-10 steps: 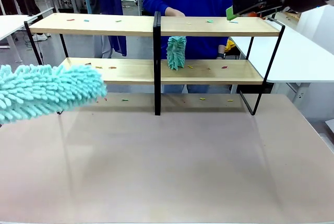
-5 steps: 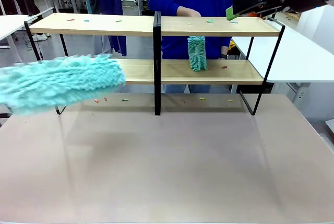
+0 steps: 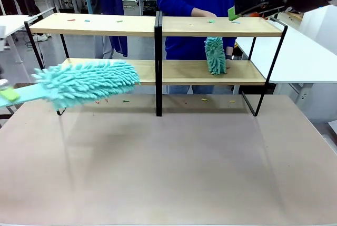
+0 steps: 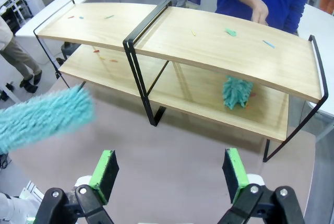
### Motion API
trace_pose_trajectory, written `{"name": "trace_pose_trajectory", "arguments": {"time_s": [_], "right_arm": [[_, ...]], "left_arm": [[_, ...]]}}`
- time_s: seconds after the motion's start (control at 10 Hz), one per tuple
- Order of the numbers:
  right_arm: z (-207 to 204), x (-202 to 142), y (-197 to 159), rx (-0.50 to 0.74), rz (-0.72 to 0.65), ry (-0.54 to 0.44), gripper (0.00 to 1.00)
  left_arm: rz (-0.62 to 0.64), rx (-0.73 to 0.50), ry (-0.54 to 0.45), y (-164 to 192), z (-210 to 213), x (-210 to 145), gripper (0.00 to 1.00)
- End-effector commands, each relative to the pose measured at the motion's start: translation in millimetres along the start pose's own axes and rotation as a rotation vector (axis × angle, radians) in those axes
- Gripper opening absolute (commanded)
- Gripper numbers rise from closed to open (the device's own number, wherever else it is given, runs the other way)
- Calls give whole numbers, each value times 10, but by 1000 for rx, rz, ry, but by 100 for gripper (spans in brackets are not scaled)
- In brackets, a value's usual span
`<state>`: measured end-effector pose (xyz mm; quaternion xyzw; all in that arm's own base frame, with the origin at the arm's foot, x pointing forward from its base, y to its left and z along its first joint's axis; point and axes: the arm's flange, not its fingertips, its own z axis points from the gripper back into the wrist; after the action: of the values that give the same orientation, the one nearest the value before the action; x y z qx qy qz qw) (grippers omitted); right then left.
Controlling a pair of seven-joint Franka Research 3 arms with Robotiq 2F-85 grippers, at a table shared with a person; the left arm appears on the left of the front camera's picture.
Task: Clean the shelves.
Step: Clean a randomly selected level of the Shelf with the Duster.
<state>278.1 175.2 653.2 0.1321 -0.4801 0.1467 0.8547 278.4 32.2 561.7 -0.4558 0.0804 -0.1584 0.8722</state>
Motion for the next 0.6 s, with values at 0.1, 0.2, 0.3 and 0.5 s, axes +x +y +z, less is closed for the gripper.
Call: {"name": "trace_pose_trajectory", "arguments": {"time_s": [0.1, 0.2, 0.3, 0.5], "right_arm": [[3, 1, -9, 0, -1, -1, 100], [3, 1, -9, 0, -1, -1, 100], [3, 1, -9, 0, -1, -1, 100], [3, 1, -9, 0, -1, -1, 100]], "left_arm": [[-4, -34, -2, 230, 895, -887, 12], [13, 1, -44, 335, 1060, -1148, 12], [6, 13, -88, 407, 1193, -1390, 12], [11, 4, -159, 433, 1216, -1425, 12]]}}
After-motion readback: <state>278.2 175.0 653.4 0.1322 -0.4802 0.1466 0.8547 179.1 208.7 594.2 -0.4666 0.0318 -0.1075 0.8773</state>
